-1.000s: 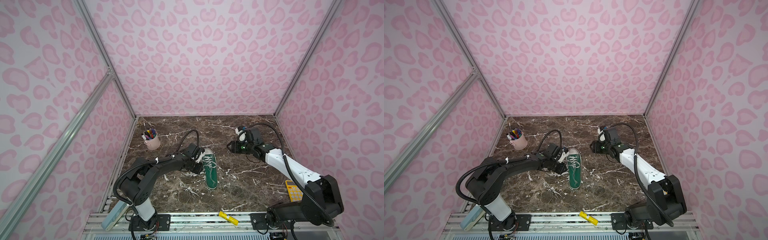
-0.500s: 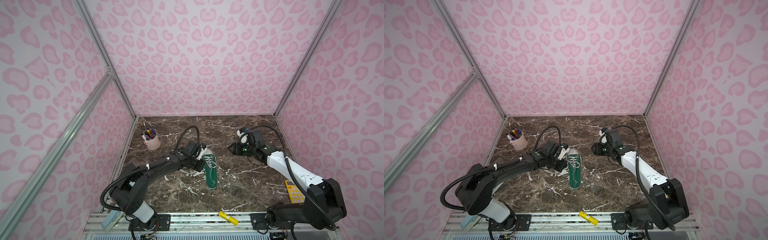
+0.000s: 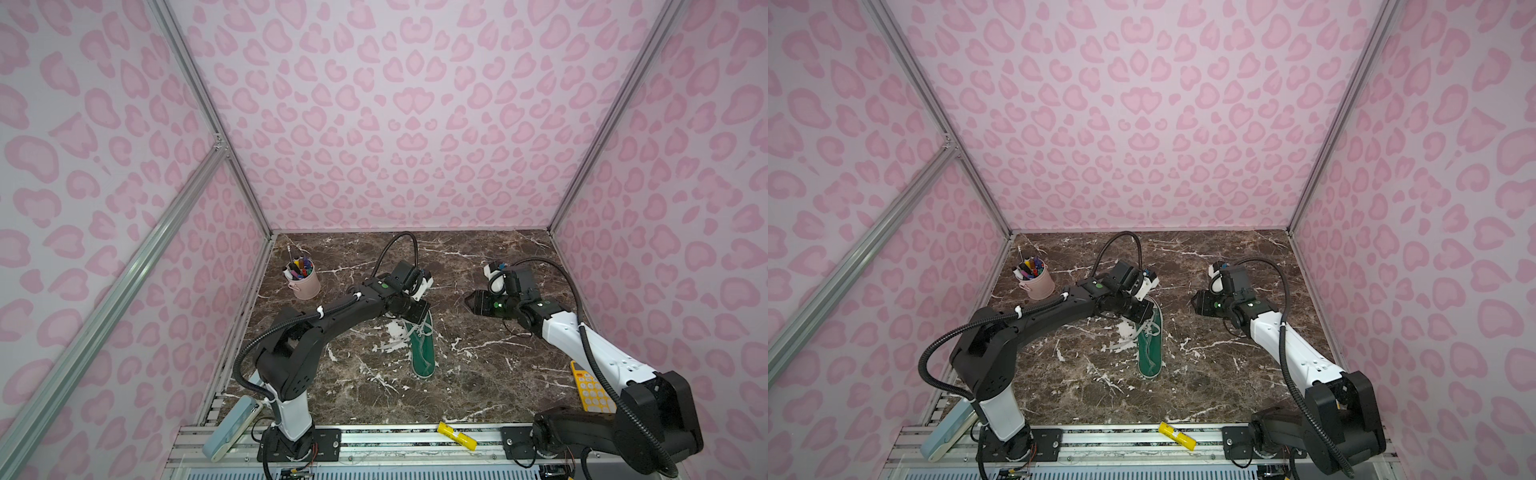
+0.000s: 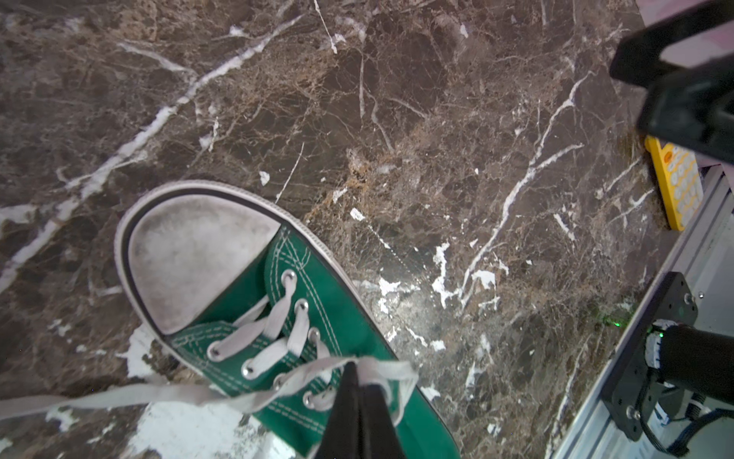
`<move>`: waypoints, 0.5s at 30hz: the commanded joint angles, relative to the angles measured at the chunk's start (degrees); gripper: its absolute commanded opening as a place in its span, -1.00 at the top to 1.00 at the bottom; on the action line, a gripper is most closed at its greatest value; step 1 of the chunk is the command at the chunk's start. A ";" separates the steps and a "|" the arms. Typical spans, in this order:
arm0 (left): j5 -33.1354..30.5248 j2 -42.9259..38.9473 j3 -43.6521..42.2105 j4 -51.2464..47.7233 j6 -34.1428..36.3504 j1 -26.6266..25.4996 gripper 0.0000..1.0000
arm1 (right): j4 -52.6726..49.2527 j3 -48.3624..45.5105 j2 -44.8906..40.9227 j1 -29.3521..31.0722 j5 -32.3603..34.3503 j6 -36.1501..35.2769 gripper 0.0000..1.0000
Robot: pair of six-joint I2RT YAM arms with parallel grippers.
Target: Tie the shoes
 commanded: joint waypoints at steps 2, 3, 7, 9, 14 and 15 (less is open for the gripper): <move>1.35 2.98 3.48 -2.36 -0.73 -0.12 0.78 | 0.66 -0.59 0.25 0.05 -0.96 0.24 -0.15; 1.41 3.54 3.99 -2.38 -0.83 -0.09 0.76 | 0.70 -0.64 0.23 0.01 -0.92 0.24 -0.15; 1.35 5.37 6.13 -3.06 -0.91 -0.16 0.61 | 0.49 -0.63 0.26 -0.11 -0.91 0.06 -0.15; 1.18 6.22 7.30 -3.80 -0.83 -0.22 0.55 | 0.49 -0.58 0.44 -0.21 -0.99 0.06 -0.15; 0.64 7.57 9.22 -5.92 -0.65 -0.20 0.35 | 0.81 -0.67 1.01 -0.14 -1.48 0.32 -0.15; 0.53 7.57 9.34 -6.11 -0.59 -0.22 0.34 | 0.92 -0.66 1.17 -0.13 -1.57 0.46 -0.15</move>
